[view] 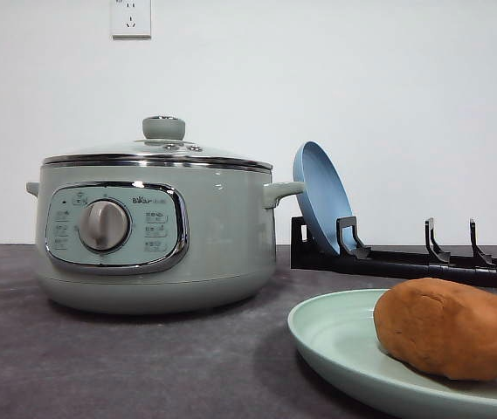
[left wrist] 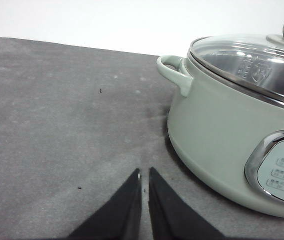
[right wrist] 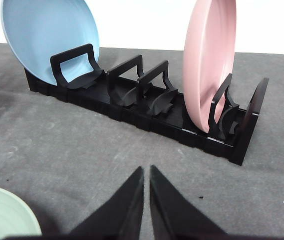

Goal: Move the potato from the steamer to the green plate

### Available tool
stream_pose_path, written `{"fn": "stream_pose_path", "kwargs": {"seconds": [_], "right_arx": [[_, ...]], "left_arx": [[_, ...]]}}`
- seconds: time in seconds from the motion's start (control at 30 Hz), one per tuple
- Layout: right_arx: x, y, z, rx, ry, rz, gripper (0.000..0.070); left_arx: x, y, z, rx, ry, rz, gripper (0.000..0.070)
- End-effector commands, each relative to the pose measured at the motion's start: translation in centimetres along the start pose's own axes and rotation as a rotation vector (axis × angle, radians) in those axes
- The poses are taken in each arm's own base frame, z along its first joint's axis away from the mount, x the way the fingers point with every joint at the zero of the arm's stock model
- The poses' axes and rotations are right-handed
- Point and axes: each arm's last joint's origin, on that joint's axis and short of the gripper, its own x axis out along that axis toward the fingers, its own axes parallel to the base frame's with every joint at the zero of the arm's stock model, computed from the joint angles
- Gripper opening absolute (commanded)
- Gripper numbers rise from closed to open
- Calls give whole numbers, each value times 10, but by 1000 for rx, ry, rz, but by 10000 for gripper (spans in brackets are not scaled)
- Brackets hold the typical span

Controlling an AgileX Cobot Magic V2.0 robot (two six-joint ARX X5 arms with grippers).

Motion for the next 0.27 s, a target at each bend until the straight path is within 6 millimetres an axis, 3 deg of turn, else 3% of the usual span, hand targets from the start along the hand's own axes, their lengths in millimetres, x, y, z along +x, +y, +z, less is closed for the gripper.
{"fn": "stream_pose_path", "kwargs": {"seconds": [0.0, 0.23], "right_arx": [[0, 0, -1, -10, -4, -1, 10], [0, 0, -1, -10, -5, -1, 10]], "left_arx": [[2, 1, -5, -1, 1, 2, 19], [2, 1, -5, -1, 1, 2, 19]]}}
